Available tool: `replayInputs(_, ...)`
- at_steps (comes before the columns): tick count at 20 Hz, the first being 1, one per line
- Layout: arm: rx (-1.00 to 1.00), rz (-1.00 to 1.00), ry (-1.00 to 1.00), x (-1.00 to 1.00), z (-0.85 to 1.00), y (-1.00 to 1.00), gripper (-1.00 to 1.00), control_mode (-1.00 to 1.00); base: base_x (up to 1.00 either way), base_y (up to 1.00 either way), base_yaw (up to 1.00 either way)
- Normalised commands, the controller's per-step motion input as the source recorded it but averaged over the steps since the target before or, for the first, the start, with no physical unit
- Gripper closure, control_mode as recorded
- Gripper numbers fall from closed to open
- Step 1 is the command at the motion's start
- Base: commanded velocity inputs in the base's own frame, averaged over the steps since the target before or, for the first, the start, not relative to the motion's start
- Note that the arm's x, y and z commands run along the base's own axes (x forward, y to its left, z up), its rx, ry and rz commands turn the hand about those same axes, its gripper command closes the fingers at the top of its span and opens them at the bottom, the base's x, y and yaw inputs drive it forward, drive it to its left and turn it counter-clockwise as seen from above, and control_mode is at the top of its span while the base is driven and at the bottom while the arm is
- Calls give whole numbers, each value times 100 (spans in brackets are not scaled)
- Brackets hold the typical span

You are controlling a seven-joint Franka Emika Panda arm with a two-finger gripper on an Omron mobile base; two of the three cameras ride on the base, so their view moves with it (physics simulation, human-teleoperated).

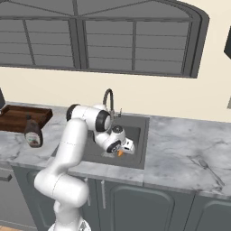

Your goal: Pick up all produce items and place them in the sink. Turn on the sink faucet to wash them. Then turn the sink off and put them in the tray.

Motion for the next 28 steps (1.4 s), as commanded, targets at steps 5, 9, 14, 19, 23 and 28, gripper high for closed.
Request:
replayInputs(5,2,-5,-29,-51,96,0,100,-100,0,0,0)
replayInputs(9,2,-10,-24,-68,100,-23,100,-100,0,0,0)
replayInputs(14,2,-14,-12,-72,100,-56,100,-100,0,0,0)
replayInputs(19,4,-12,-13,-67,100,-38,100,-100,0,0,0)
replayInputs(23,4,-14,-12,-68,100,-19,100,-100,0,0,0)
replayInputs(28,2,-15,-10,-56,100,-6,100,-100,0,0,0)
